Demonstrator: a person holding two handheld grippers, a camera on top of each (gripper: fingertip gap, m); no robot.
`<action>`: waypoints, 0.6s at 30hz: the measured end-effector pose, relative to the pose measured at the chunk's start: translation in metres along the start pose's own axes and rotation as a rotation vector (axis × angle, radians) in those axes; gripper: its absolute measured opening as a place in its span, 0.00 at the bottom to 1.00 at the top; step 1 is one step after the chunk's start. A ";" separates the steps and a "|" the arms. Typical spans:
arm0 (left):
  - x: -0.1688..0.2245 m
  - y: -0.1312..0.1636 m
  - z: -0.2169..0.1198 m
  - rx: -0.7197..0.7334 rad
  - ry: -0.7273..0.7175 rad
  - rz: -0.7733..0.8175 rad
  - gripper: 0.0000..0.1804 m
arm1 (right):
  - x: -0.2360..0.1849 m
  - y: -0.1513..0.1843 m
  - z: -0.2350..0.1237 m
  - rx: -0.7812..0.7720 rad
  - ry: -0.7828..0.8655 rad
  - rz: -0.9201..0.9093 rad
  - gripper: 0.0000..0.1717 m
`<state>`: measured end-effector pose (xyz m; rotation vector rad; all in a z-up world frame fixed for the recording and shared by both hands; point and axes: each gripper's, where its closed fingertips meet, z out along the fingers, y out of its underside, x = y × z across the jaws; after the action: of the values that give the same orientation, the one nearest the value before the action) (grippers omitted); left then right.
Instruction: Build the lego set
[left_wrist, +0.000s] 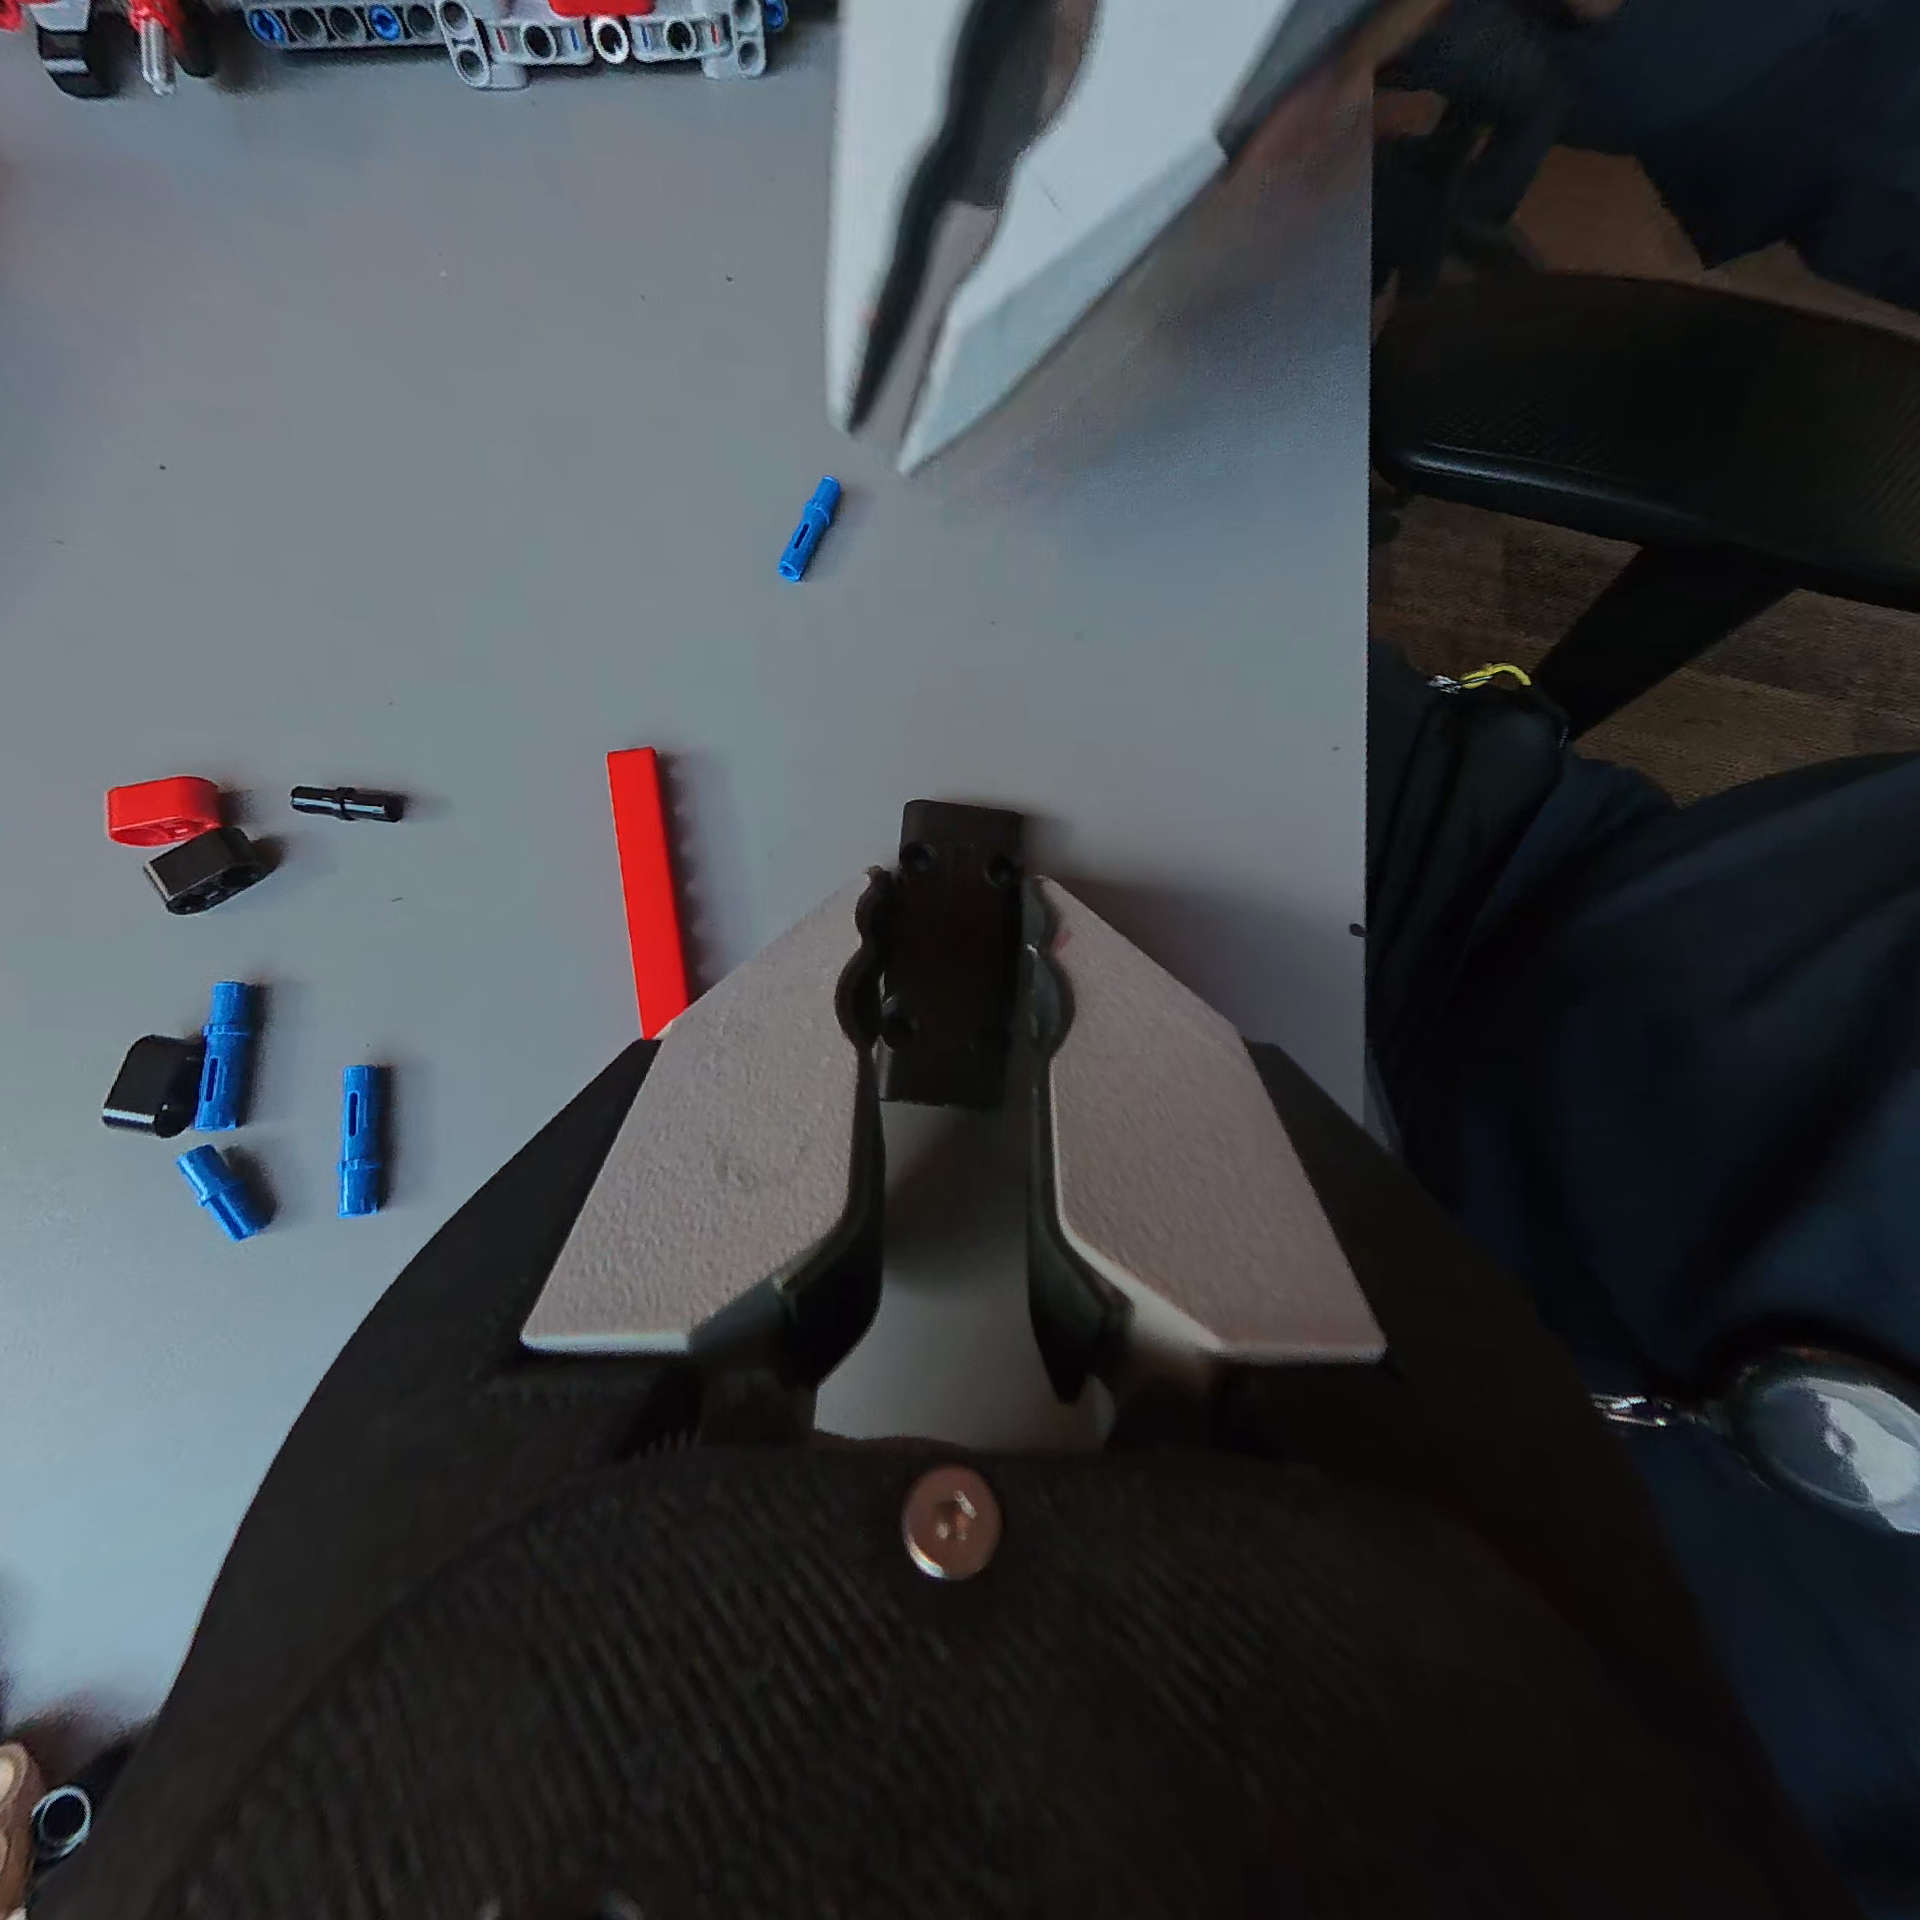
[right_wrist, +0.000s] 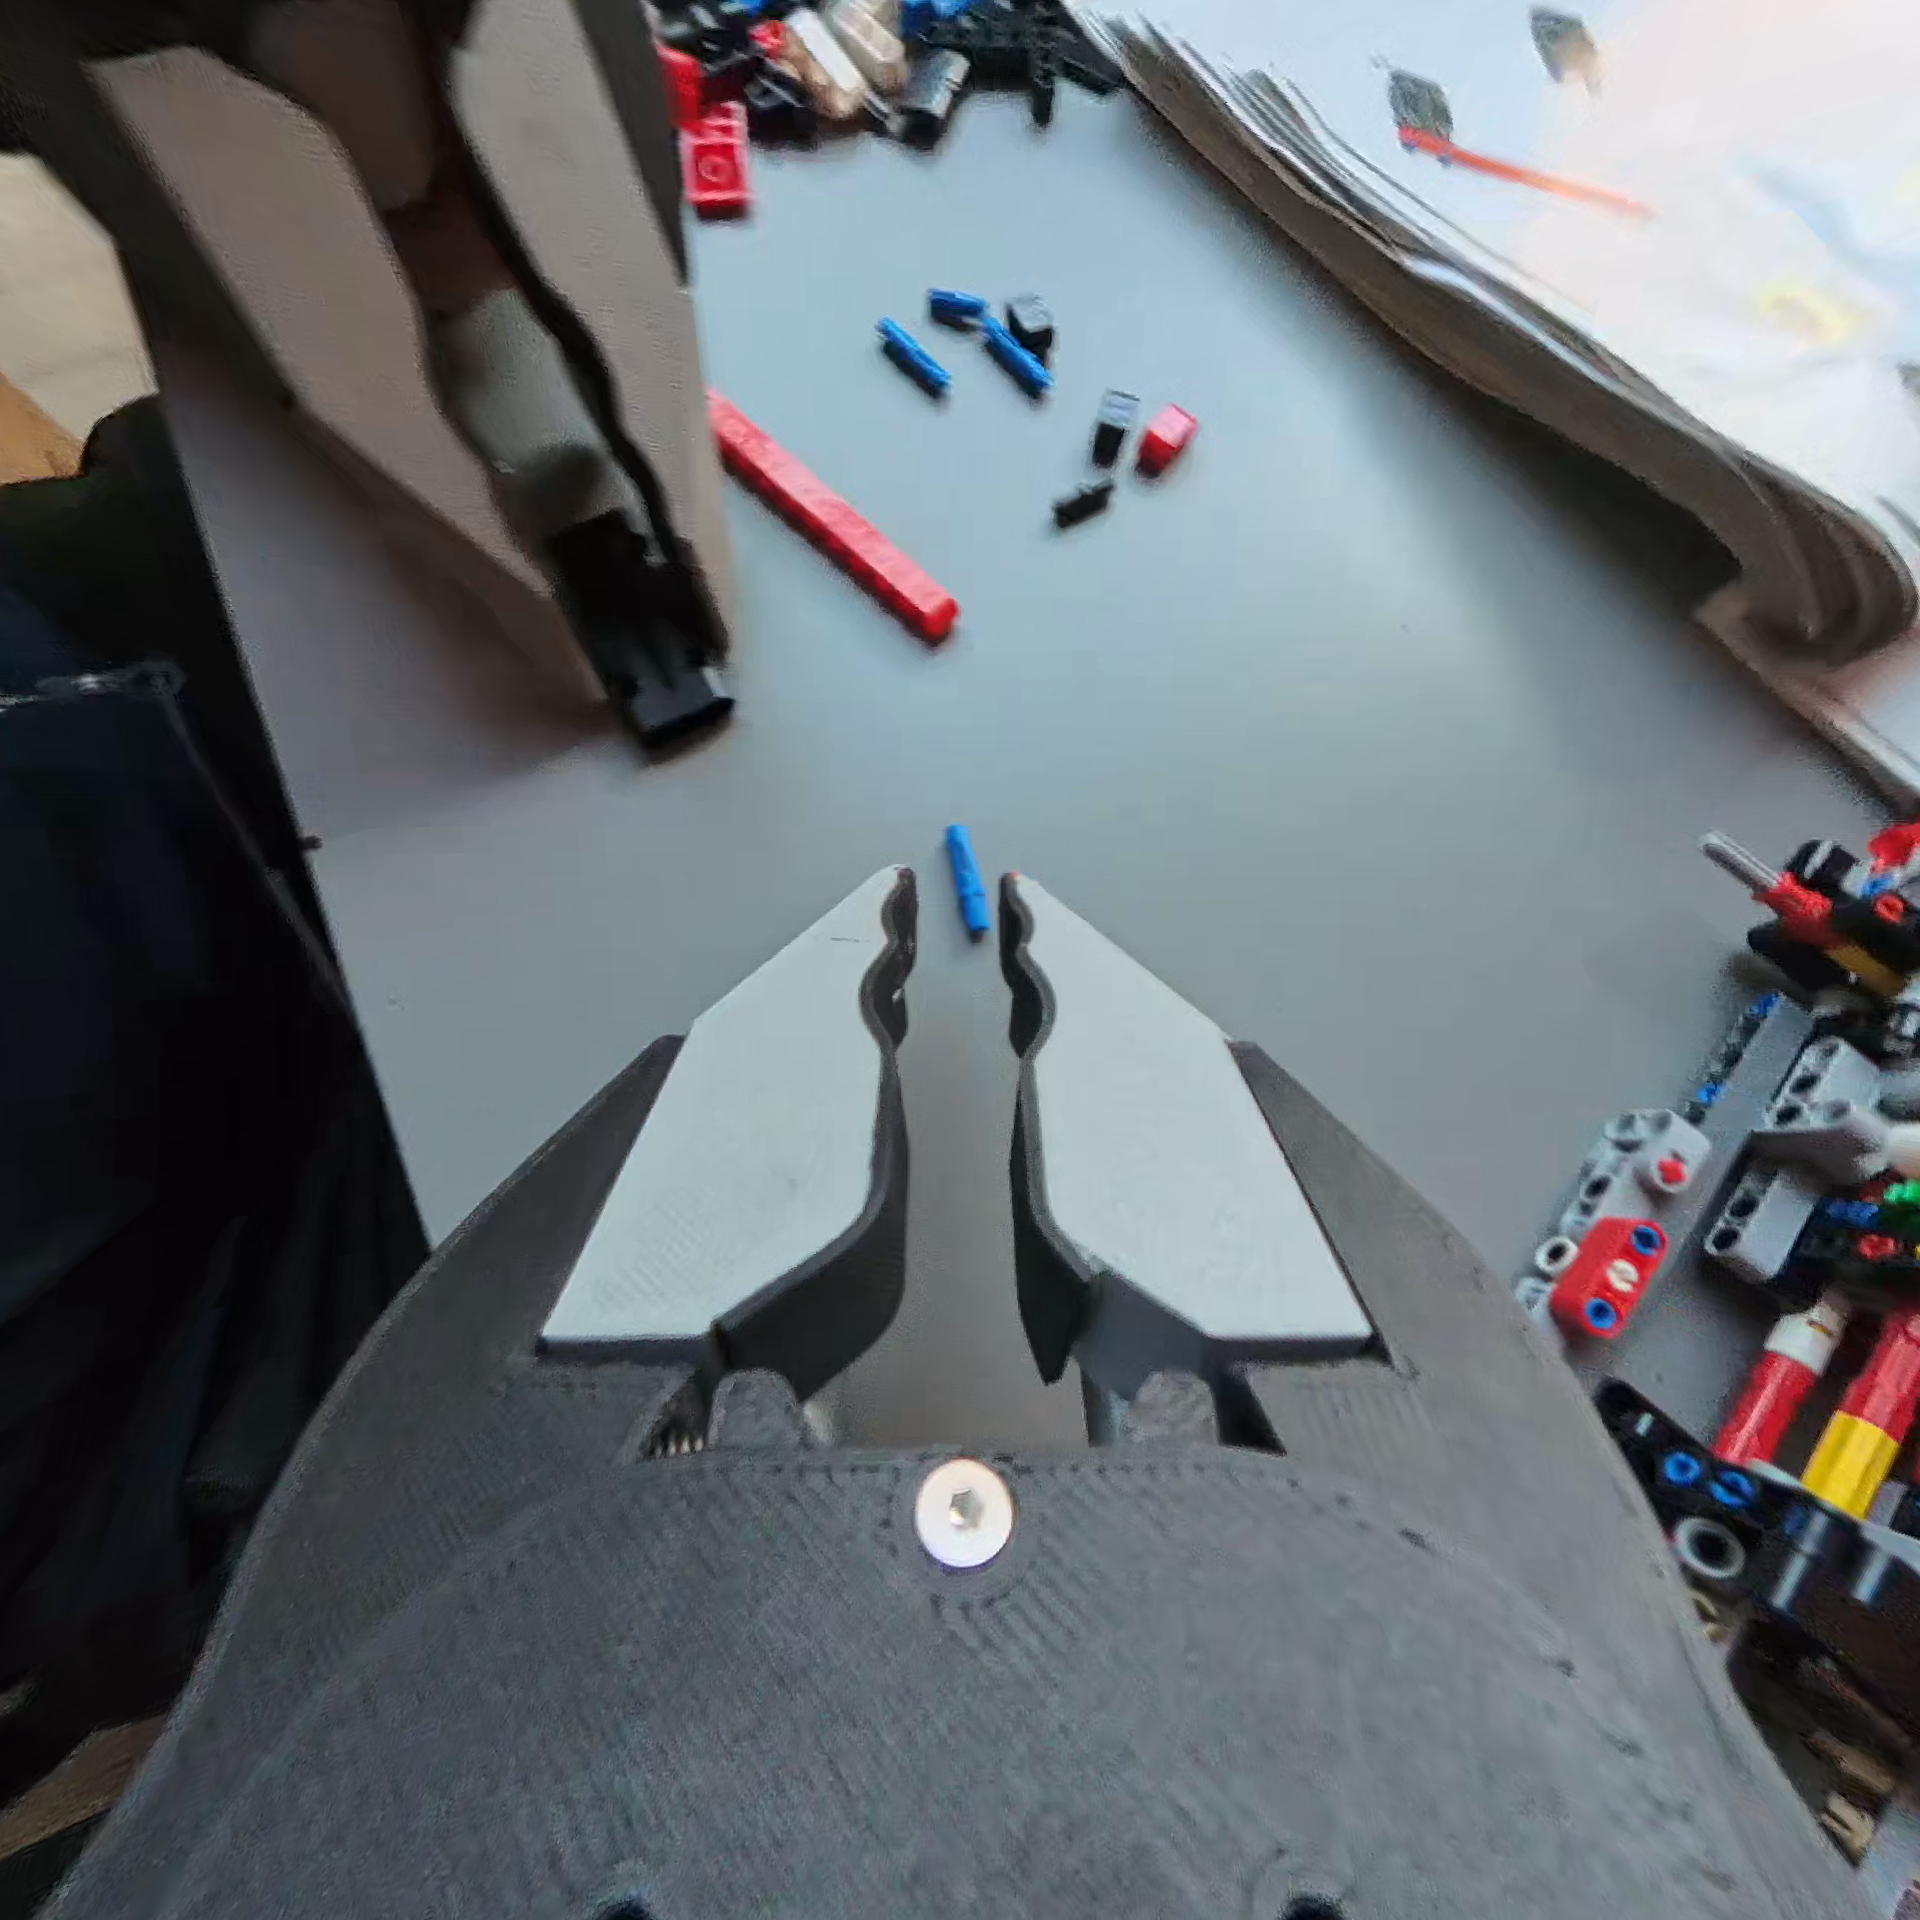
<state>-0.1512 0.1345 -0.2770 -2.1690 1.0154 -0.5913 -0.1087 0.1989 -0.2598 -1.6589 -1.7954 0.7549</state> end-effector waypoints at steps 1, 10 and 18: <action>0.000 0.000 0.000 0.000 -0.002 -0.002 0.13 | 0.007 0.004 0.002 -0.018 0.001 0.024 0.09; 0.000 0.000 0.000 0.002 0.000 -0.012 0.13 | -0.049 0.005 0.019 -0.049 -0.203 0.009 0.07; -0.001 0.000 0.000 0.002 0.003 -0.016 0.13 | -0.027 0.001 0.010 -0.025 -0.097 0.068 0.05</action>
<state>-0.1512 0.1353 -0.2769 -2.1767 0.9993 -0.6035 -0.1137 0.1715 -0.2686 -1.7340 -1.8292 0.8590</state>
